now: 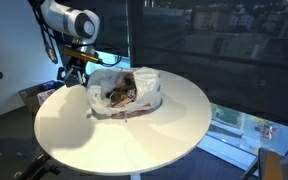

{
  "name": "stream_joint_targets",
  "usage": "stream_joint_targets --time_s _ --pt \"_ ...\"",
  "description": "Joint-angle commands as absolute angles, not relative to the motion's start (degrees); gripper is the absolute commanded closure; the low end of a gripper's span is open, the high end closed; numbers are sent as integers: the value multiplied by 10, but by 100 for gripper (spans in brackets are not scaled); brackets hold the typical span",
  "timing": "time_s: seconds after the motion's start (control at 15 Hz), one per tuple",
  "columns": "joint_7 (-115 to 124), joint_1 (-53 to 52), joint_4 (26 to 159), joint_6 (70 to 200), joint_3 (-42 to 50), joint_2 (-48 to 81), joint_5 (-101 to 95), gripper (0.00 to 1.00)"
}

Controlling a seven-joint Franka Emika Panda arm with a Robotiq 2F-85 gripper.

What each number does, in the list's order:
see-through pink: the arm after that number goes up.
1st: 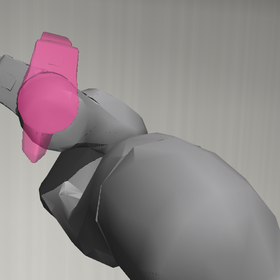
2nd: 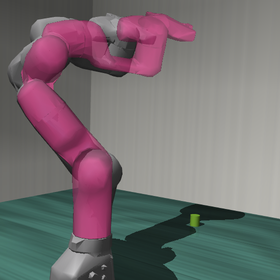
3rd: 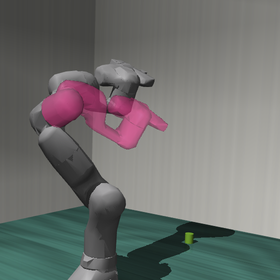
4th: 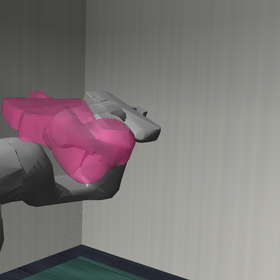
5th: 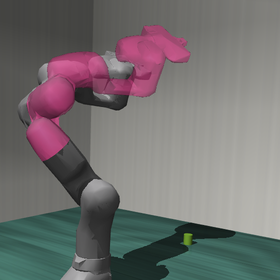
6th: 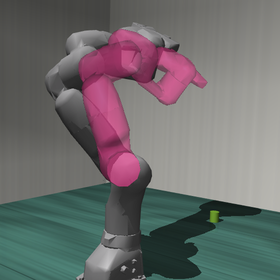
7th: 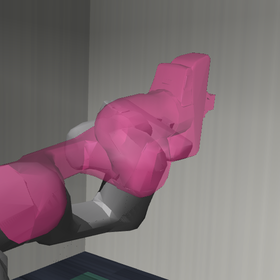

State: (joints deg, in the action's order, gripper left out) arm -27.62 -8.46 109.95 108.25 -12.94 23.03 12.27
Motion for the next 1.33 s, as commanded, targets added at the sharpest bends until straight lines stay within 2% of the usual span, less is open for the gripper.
stream_joint_targets --time_s 0.0,0.33,0.47,0.53,0.6,0.67,0.87,1.2,1.27 --pt "-299 -90 989 1047 -128 329 60 93" --pt "-363 -77 933 1061 -163 387 79 97" --pt "-367 -80 929 1078 -171 387 86 97" --pt "-364 -84 927 1089 -170 389 81 94" --pt "-359 -86 921 1091 -170 392 79 66" --pt "-359 -87 915 1091 -172 394 79 65" --pt "-358 -88 910 1113 -171 396 78 45" --pt "-355 -78 920 1169 -175 384 89 5" --pt "-358 -76 923 1179 -177 380 91 1"
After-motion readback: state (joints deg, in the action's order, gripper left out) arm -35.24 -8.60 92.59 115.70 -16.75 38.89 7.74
